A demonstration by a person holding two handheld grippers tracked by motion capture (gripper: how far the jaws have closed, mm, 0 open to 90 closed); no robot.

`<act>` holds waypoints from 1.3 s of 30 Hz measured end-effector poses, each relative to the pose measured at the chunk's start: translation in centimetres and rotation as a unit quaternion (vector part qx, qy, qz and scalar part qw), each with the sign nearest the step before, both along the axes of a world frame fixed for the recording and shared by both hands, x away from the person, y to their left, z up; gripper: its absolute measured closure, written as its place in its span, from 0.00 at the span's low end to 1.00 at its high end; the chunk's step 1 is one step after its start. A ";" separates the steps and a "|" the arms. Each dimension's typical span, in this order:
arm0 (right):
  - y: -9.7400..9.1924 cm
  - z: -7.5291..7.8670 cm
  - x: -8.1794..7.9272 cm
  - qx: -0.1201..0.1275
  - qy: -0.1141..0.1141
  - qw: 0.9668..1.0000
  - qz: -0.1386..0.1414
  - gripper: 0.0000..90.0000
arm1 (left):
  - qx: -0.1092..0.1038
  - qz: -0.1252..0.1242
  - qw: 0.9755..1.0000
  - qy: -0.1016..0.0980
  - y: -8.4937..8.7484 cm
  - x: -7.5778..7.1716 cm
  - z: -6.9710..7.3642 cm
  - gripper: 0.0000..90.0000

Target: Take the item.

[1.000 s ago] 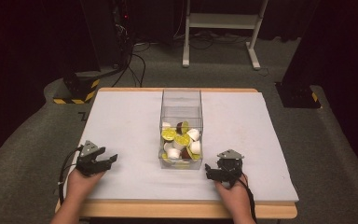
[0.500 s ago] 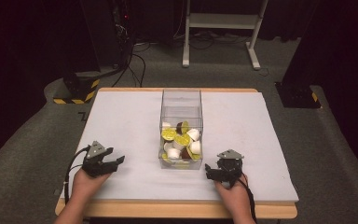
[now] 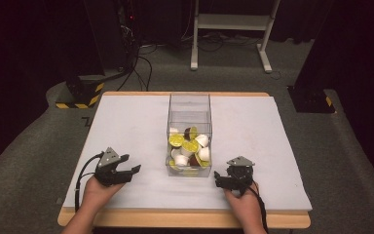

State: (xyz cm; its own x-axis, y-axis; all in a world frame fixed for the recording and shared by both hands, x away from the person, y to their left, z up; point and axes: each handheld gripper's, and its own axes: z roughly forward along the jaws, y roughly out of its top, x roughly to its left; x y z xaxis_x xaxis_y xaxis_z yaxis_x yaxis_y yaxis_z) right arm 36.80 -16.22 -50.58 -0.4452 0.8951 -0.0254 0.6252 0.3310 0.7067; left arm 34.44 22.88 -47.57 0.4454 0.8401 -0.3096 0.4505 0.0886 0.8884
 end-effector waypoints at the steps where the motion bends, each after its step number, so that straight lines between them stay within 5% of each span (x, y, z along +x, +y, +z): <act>1: 0.0 0.0 0.0 0.000 0.000 1.000 0.000 0.13 | 0.000 -0.003 1.000 -0.001 -0.3 0.0 0.1 0.39; 14: 0.0 0.0 0.0 0.001 0.000 1.000 0.000 0.13 | -0.011 -0.022 1.000 0.005 -1.7 0.4 0.7 0.39; 26: 0.0 0.0 0.0 0.002 0.001 1.000 -0.001 0.13 | -0.056 -0.016 0.998 -0.004 -1.5 1.0 2.4 0.39; 39: 0.0 0.0 0.0 0.001 0.001 1.000 0.000 0.13 | -0.054 -0.028 0.998 -0.015 -2.5 1.1 3.6 0.36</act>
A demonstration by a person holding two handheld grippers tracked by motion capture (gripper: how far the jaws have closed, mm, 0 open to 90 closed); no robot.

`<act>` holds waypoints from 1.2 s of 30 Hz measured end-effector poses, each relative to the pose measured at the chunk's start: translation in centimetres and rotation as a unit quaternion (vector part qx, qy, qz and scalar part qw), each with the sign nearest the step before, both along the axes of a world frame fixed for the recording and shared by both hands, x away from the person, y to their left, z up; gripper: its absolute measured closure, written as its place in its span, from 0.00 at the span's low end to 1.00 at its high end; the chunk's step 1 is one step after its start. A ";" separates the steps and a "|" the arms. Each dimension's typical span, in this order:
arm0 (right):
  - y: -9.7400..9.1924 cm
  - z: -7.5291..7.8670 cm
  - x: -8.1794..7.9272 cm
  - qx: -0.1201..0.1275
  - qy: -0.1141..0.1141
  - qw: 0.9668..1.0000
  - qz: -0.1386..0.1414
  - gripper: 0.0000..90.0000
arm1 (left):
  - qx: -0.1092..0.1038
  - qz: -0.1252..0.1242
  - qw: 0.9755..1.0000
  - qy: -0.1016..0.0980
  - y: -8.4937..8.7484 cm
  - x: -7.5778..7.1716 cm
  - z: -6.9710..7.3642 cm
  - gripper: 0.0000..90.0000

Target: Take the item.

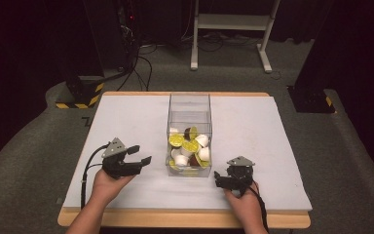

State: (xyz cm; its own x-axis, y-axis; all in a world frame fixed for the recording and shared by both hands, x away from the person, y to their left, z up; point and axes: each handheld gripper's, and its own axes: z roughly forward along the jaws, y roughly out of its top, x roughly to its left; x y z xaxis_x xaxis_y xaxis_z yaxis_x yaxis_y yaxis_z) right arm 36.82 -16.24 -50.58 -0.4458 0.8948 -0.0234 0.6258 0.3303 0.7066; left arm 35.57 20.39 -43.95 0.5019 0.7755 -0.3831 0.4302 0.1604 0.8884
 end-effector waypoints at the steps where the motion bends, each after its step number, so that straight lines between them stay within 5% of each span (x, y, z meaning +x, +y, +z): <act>1: 0.0 0.0 0.0 0.000 0.000 1.000 0.000 0.13 | 0.006 -0.003 1.000 -0.001 0.0 0.0 0.1 0.36; 36: 0.0 0.0 0.0 0.000 0.000 1.000 0.000 0.13 | 0.011 -0.026 0.999 -0.019 -3.2 0.2 2.0 0.35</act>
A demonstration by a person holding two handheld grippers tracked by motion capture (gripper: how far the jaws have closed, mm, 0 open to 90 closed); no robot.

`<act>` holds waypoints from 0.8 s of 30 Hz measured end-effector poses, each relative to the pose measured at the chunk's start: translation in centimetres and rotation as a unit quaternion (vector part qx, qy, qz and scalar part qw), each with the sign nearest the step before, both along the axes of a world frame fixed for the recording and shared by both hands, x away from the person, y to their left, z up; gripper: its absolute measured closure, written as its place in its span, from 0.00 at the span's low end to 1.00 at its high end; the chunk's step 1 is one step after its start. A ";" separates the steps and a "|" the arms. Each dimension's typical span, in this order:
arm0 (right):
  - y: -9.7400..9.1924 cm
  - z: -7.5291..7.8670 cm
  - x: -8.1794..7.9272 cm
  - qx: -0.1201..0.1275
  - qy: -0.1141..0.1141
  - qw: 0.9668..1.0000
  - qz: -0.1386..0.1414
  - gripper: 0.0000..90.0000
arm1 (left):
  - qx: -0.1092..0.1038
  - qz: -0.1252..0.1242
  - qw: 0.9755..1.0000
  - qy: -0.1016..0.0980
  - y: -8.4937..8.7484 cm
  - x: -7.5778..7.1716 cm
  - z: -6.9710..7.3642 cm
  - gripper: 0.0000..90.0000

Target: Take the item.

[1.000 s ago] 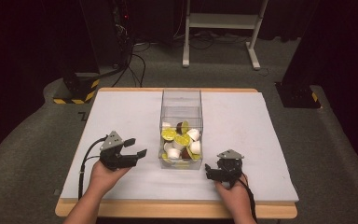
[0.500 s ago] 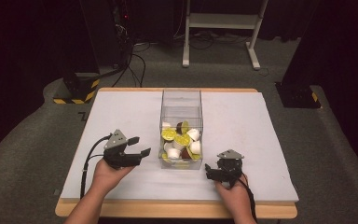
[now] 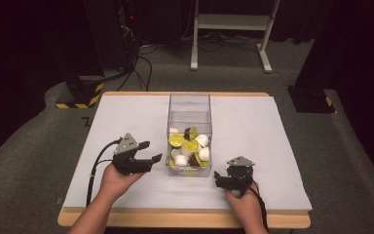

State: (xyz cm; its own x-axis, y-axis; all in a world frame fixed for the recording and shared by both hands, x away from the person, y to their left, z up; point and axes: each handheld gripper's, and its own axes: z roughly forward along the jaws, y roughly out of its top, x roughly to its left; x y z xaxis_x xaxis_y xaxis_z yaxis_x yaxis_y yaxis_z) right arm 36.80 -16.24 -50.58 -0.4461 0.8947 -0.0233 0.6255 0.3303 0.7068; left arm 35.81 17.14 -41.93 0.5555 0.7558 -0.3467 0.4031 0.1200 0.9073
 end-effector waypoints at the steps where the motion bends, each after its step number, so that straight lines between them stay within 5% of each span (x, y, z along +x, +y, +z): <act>1: 0.0 0.0 0.0 0.000 0.000 1.000 0.000 0.13 | -0.001 -0.002 1.000 0.000 -0.1 0.0 0.1 0.36; 24: 0.0 0.0 0.0 0.000 0.000 1.000 0.000 0.13 | 0.002 -0.035 0.999 0.002 -3.9 0.6 0.8 0.36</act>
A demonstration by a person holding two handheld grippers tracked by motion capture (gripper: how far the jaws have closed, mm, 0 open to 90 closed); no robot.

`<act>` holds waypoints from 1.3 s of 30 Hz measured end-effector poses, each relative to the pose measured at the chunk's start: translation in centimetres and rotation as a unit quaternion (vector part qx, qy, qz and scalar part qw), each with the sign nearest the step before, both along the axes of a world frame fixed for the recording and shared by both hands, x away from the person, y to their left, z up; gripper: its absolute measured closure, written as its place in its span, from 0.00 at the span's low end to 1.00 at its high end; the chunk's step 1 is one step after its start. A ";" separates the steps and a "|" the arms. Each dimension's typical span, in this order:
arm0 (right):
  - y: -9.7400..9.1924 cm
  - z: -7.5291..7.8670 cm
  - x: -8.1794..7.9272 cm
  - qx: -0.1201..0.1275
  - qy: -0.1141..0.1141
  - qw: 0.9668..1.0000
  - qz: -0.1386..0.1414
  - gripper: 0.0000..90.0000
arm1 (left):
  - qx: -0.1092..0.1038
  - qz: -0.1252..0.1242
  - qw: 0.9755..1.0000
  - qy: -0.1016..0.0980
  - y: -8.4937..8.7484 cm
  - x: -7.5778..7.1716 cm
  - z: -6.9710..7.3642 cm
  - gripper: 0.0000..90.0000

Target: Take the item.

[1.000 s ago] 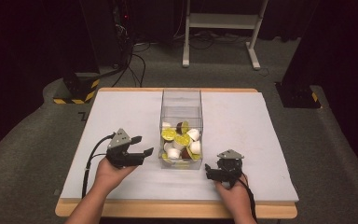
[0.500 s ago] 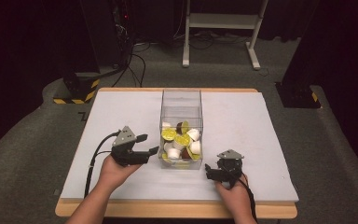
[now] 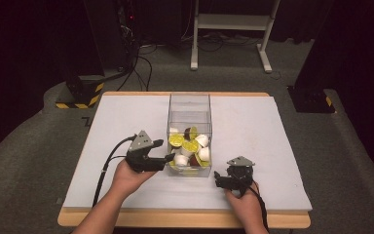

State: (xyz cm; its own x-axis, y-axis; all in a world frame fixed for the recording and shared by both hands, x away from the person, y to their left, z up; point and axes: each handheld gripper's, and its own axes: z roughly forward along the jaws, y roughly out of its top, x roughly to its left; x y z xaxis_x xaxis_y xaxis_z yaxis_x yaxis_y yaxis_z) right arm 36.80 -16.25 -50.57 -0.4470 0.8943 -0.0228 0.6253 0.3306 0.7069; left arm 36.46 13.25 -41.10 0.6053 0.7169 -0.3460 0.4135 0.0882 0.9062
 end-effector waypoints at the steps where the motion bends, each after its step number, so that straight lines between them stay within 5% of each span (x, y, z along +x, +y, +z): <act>1: 0.0 0.0 0.0 0.000 0.000 1.000 0.000 0.13 | 0.000 -0.001 1.000 0.000 -0.2 0.1 0.0 0.36; 19: 0.0 0.0 0.0 0.000 0.000 1.000 0.000 0.13 | 0.021 -0.020 0.999 0.023 -2.5 1.9 -0.3 0.40; 24: 0.0 0.0 0.0 0.000 0.000 1.000 0.000 0.13 | 0.011 -0.020 0.999 0.027 -3.0 2.4 -0.2 0.41; 39: 0.0 0.0 0.0 0.000 0.000 1.000 0.000 0.14 | 0.047 -0.022 0.998 0.047 -5.4 3.8 -0.7 0.37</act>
State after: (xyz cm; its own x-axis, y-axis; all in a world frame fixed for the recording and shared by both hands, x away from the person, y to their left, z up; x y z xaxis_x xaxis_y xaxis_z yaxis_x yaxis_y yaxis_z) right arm 36.80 -16.25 -50.57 -0.4467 0.8944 -0.0230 0.6252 0.3305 0.7070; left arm 40.27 7.86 -41.76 0.6047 0.7226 -0.3350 0.4989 -0.0158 0.8665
